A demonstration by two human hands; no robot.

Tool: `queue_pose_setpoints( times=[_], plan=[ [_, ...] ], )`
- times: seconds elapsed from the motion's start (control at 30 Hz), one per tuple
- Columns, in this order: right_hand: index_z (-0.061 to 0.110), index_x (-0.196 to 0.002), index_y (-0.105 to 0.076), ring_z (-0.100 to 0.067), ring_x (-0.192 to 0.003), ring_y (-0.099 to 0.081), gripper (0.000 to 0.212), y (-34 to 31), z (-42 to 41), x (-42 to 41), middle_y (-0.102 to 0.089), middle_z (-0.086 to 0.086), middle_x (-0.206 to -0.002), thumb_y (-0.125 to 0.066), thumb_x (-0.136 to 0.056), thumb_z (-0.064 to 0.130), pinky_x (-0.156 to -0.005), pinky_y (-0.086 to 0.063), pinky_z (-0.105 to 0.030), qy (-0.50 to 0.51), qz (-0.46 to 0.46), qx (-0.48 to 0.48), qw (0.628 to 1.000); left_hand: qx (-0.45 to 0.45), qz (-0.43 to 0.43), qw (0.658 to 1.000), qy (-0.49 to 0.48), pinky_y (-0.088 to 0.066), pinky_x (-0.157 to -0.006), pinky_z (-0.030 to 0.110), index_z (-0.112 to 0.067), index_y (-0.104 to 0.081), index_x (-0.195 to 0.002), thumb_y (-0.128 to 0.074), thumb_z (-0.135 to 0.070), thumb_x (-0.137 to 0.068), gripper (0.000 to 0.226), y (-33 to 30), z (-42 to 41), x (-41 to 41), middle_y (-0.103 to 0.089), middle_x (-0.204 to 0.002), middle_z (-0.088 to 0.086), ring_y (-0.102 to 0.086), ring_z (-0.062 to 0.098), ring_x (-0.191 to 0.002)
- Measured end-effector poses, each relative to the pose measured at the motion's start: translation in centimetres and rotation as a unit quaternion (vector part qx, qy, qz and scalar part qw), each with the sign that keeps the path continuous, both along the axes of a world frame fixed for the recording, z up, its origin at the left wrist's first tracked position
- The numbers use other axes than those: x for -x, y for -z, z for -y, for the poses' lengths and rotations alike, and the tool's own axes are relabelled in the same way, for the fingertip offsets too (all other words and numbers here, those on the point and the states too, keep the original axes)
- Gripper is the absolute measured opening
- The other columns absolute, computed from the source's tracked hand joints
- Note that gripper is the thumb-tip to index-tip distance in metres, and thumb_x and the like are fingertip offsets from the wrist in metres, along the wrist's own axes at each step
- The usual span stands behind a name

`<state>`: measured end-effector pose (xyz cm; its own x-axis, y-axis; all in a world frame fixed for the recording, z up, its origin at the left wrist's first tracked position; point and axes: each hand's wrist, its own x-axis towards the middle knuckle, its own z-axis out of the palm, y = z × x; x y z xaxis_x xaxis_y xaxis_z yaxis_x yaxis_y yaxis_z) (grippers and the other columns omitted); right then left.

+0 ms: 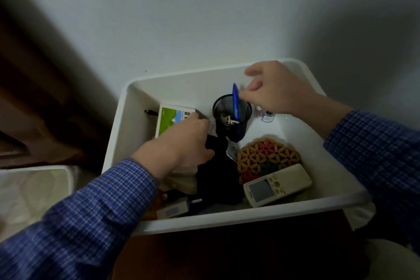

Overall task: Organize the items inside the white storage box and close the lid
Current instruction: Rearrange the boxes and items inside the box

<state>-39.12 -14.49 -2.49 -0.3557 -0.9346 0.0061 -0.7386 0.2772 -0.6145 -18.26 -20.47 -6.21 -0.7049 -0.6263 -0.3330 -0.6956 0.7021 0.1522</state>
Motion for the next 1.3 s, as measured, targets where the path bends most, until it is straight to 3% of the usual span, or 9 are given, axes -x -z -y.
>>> queue_pose_setpoints(
  times=[0.1,0.17,0.3,0.53,0.7,0.87,0.97,1.13,1.3],
  plan=[
    [0.025,-0.11,-0.066,0.003,-0.067,-0.064,0.026,-0.1,-1.1,-0.9,-0.07,0.014,-0.072,-0.069,-0.085,0.031,-0.072,-0.047,-0.01,0.015,-0.06,0.094,0.994,-0.025,0.069,0.997,0.034,-0.049,-0.075,0.033,-0.019,-0.053,-0.093,-0.069,-0.051,-0.08,0.038,0.8,0.5,0.8,-0.052,-0.104,0.003,-0.056,0.023,-0.087],
    [0.023,-0.091,-0.07,-0.002,-0.06,-0.066,0.008,0.4,-1.9,-1.7,-0.07,0.006,-0.066,-0.07,-0.086,0.03,-0.068,-0.056,-0.019,-0.071,-0.046,0.021,0.996,-0.05,0.097,0.993,0.051,-0.05,-0.072,0.033,-0.018,-0.058,-0.095,-0.072,-0.053,-0.079,0.041,1.2,0.6,1.5,-0.059,-0.095,0.001,-0.058,0.023,-0.085],
    [0.01,-0.086,-0.075,-0.02,-0.061,-0.069,0.032,3.3,-2.1,-2.7,-0.072,-0.002,-0.063,-0.066,-0.091,0.04,-0.066,-0.059,-0.032,-0.203,-0.043,-0.272,0.94,-0.065,0.106,0.991,0.047,-0.051,-0.073,0.034,-0.017,-0.052,-0.089,-0.08,-0.052,-0.072,0.048,0.3,0.8,2.6,-0.057,-0.084,-0.002,-0.058,0.021,-0.084],
    [0.016,-0.053,-0.061,-0.005,-0.035,-0.055,0.046,8.1,-0.3,-4.2,-0.062,0.005,-0.042,-0.07,-0.085,0.047,-0.042,-0.043,-0.02,-0.18,-0.074,-0.246,0.95,-0.102,0.134,0.985,0.045,-0.054,-0.085,0.033,-0.01,-0.066,-0.107,-0.088,-0.046,-0.065,0.06,-0.9,0.8,3.4,-0.065,-0.097,0.004,-0.062,0.024,-0.093],
    [0.011,-0.063,-0.07,-0.006,-0.045,-0.065,0.029,8.6,0.2,-4.9,-0.069,0.004,-0.052,-0.062,-0.091,0.014,-0.056,-0.059,-0.026,-0.136,-0.008,-0.294,0.946,-0.092,0.129,0.987,0.011,-0.039,-0.054,0.028,-0.017,-0.041,-0.062,-0.089,-0.043,-0.068,0.055,-1.5,1.0,3.0,-0.043,-0.066,-0.003,-0.044,0.016,-0.061],
    [0.002,-0.084,-0.073,-0.009,-0.049,-0.068,0.027,7.0,-0.2,-5.1,-0.077,-0.005,-0.072,-0.049,-0.097,0.007,-0.048,-0.054,-0.021,-0.145,0.059,-0.335,0.929,-0.119,0.138,0.983,-0.003,-0.048,-0.077,0.029,-0.01,-0.068,-0.092,-0.082,-0.043,-0.077,0.039,-3.7,2.2,2.0,-0.064,-0.088,0.002,-0.062,0.022,-0.086],
    [0.005,-0.094,-0.065,-0.008,-0.06,-0.071,0.018,5.1,-0.8,-5.0,-0.077,-0.001,-0.081,-0.05,-0.099,0.012,-0.05,-0.053,-0.019,-0.18,0.117,-0.344,0.914,-0.155,0.137,0.978,0.011,-0.044,-0.062,0.025,-0.022,-0.064,-0.084,-0.08,-0.044,-0.078,0.028,-5.5,3.0,0.8,-0.066,-0.082,-0.008,-0.063,0.01,-0.077],
    [0.019,-0.129,-0.06,-0.013,-0.11,-0.066,0.041,1.9,-2.5,-3.8,-0.068,0.006,-0.116,-0.072,-0.091,0.027,-0.101,-0.053,-0.037,-0.246,0.224,-0.301,0.894,-0.236,0.058,0.97,-0.013,-0.041,-0.051,0.021,-0.023,-0.068,-0.092,-0.082,-0.043,-0.075,0.03,-7.8,4.8,-3.4,-0.068,-0.067,-0.001,-0.055,0.008,-0.05],
    [0.01,-0.121,-0.059,-0.027,-0.103,-0.073,0.03,-0.3,-3.3,-2.8,-0.075,-0.01,-0.11,-0.068,-0.092,0.01,-0.09,-0.059,-0.04,-0.219,0.368,-0.195,0.882,-0.435,-0.144,0.881,-0.121,-0.03,-0.036,0.015,0.001,-0.064,-0.113,-0.077,-0.024,-0.076,0.046,-7.7,4.4,-6.1,-0.061,-0.063,0.007,-0.039,0.007,-0.038]
  ],
)
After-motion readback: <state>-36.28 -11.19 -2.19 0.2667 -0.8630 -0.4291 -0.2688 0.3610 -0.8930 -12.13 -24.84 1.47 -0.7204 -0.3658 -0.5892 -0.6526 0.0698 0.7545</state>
